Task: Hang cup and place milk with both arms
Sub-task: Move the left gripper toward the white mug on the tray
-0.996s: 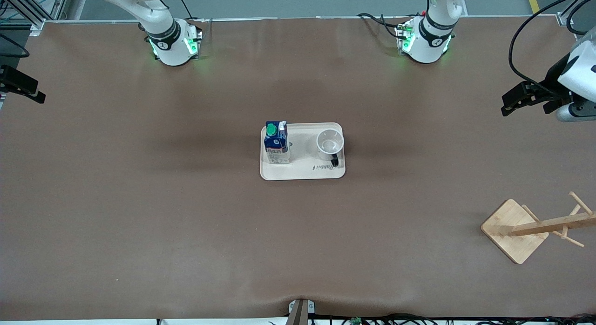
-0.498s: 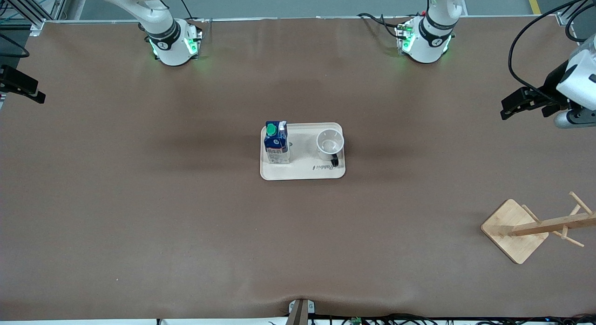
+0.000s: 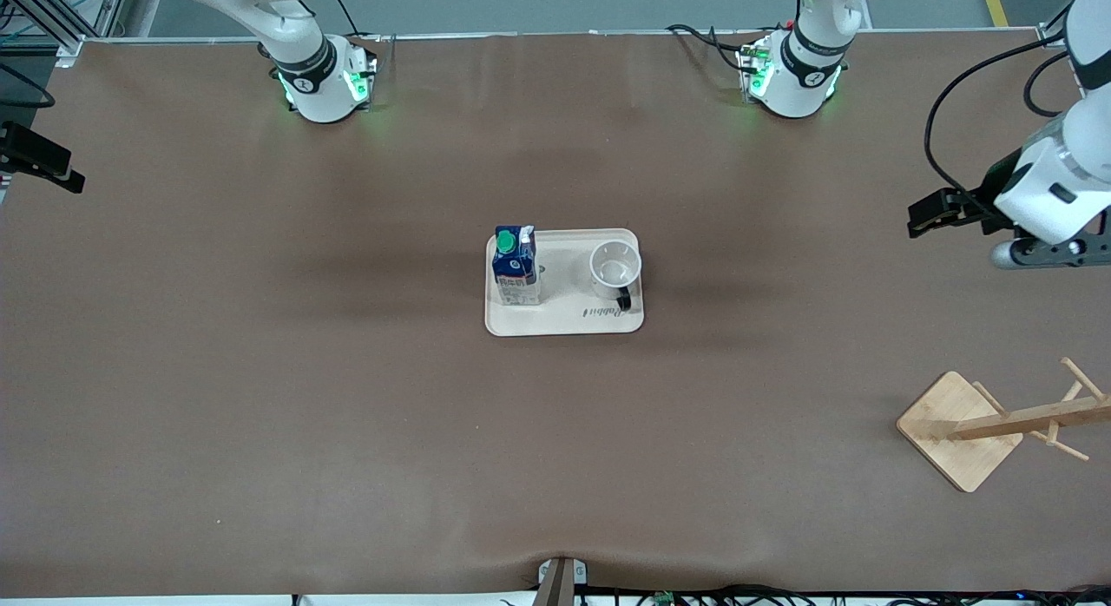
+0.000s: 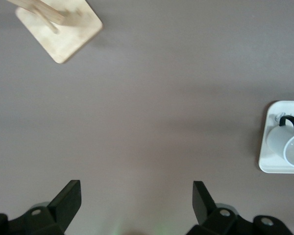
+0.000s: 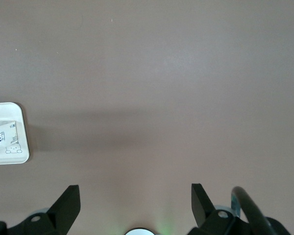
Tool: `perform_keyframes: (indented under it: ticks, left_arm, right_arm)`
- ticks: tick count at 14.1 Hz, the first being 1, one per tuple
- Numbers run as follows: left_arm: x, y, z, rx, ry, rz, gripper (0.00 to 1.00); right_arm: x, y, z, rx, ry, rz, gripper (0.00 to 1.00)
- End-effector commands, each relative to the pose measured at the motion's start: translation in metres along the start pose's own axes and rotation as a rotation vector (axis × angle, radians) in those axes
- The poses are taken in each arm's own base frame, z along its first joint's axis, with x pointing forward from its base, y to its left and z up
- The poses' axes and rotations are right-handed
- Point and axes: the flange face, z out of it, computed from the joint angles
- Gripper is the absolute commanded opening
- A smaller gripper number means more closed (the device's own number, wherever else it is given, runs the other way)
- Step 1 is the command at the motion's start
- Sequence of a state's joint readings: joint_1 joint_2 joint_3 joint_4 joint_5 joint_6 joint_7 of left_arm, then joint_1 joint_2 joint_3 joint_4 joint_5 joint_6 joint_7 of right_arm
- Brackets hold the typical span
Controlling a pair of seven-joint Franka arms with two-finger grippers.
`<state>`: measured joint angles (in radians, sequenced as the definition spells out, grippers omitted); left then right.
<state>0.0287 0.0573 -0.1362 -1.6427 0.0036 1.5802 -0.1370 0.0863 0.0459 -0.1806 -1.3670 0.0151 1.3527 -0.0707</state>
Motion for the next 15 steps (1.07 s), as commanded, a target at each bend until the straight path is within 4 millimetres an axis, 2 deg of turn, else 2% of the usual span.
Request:
perform_keyframes:
  ticks: [1,3,8,12,15]
  left_arm:
    - [-0.001,0.071,0.023,0.011,-0.042,-0.082,1.00]
    - [-0.006,0.112,0.049,0.024,-0.051,-0.133,1.00]
    - [-0.026,0.164,0.112,0.004,-0.030,-0.193,1.00]
    - [-0.039,0.204,0.152,-0.040,0.013,-0.174,1.00]
    - [-0.048,0.245,0.188,-0.073,0.021,-0.183,1.00]
  right_arm:
    - [0.000,0.004,-0.003,-0.010,0.003,0.011,1.00]
    - [0.001,0.004,-0.002,-0.012,0.001,0.010,1.00]
    - [0.002,0.004,0.000,-0.012,-0.004,0.010,1.00]
    - [0.003,0.005,0.001,-0.015,-0.005,0.010,1.00]
    - [0.003,0.003,0.001,-0.016,-0.007,0.004,1.00]
